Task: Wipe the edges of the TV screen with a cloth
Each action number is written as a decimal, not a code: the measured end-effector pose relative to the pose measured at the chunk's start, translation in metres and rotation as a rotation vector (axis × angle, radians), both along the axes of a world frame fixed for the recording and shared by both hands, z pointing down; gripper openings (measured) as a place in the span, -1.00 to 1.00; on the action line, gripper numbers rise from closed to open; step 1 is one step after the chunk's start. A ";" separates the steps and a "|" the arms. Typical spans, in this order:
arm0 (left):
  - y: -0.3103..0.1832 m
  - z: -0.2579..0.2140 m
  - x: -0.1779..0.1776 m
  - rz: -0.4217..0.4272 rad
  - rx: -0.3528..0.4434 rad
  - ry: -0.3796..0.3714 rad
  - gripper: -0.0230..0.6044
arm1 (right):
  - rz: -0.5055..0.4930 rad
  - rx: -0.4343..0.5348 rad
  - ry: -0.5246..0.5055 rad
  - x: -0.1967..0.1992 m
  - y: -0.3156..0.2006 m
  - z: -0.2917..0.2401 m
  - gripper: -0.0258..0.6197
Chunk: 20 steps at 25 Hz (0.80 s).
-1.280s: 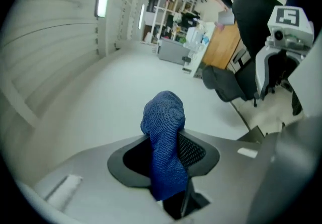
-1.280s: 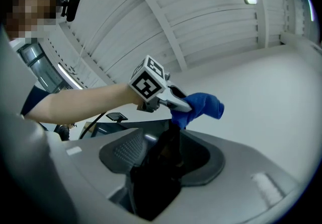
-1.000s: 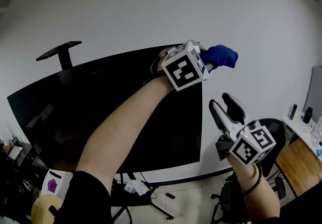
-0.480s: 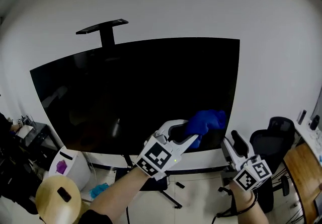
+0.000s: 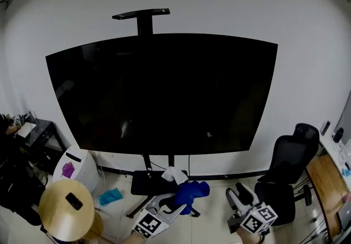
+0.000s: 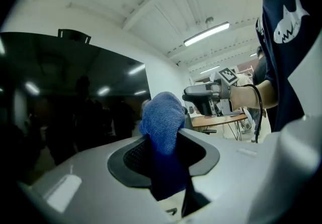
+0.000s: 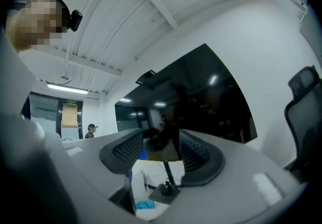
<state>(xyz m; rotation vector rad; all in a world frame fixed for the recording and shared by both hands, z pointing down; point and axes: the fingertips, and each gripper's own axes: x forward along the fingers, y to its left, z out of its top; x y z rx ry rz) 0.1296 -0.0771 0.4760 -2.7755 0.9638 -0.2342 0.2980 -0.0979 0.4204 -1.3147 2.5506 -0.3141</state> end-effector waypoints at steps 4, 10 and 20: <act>0.035 0.042 -0.035 -0.046 -0.051 -0.006 -0.52 | -0.045 -0.098 0.036 -0.027 0.033 0.042 -0.21; 0.057 0.063 -0.070 -0.101 -0.134 0.073 -0.52 | -0.086 -0.124 0.064 -0.043 0.053 0.068 -0.27; 0.071 0.049 -0.055 -0.079 -0.132 0.107 -0.52 | -0.113 -0.087 0.075 -0.051 0.071 0.056 -0.31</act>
